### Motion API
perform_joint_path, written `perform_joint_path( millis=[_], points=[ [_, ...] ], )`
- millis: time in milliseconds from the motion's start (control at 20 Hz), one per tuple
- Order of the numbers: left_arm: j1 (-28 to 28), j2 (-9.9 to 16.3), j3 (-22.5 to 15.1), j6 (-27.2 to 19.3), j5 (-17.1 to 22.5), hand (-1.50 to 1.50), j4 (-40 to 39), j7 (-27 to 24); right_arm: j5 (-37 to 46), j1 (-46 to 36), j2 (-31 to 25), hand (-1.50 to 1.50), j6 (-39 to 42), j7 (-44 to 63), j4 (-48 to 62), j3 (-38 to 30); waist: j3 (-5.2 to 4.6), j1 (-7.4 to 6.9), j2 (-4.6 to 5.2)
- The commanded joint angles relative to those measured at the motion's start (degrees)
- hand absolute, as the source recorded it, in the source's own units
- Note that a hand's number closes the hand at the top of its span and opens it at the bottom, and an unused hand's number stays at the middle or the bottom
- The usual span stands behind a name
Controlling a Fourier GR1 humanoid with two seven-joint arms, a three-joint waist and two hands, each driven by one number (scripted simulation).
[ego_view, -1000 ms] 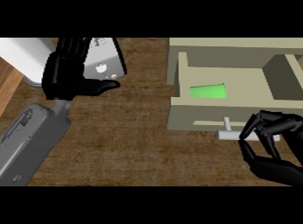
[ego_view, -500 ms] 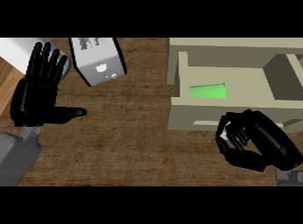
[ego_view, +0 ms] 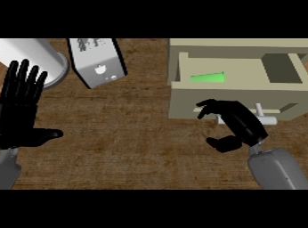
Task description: Pick up the cup, place it into the drawer and close the drawer
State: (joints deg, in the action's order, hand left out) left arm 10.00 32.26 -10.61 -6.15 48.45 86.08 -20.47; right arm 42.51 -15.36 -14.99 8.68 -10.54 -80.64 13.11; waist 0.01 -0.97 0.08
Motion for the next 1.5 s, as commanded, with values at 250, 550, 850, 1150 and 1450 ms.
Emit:
perform_joint_path(
  millis=[250,550,850,1150,1450],
  points=[
    [-1.6,-2.0,5.3,6.1,-2.0,-1.50,-3.6,0.2,4.7,-9.6,2.7,-1.50,-7.1,-10.0,25.5,-3.3,0.02,0.45,0.12],
    [-7.2,-3.1,6.4,10.4,-3.8,-1.50,-1.5,-2.6,3.4,-23.0,3.2,-1.50,-8.1,-15.4,45.3,-9.4,0.03,-0.35,0.29],
    [-5.3,-2.1,9.2,13.3,-2.2,-1.50,-3.0,-0.3,2.5,-34.6,3.3,-1.50,-9.1,-17.7,60.3,-14.1,0.08,-1.41,0.76],
    [-3.3,-3.3,8.2,14.2,-2.8,-1.50,-4.7,0.4,2.9,-39.3,-2.9,-1.50,-6.0,-22.4,67.1,-15.6,0.14,-2.63,1.63],
    [-4.5,-3.8,7.4,14.3,-5.1,-1.50,-4.3,-0.5,2.4,-41.9,-5.0,-1.50,-5.6,-22.9,70.0,-16.9,0.17,-3.68,1.84]
  ],
)
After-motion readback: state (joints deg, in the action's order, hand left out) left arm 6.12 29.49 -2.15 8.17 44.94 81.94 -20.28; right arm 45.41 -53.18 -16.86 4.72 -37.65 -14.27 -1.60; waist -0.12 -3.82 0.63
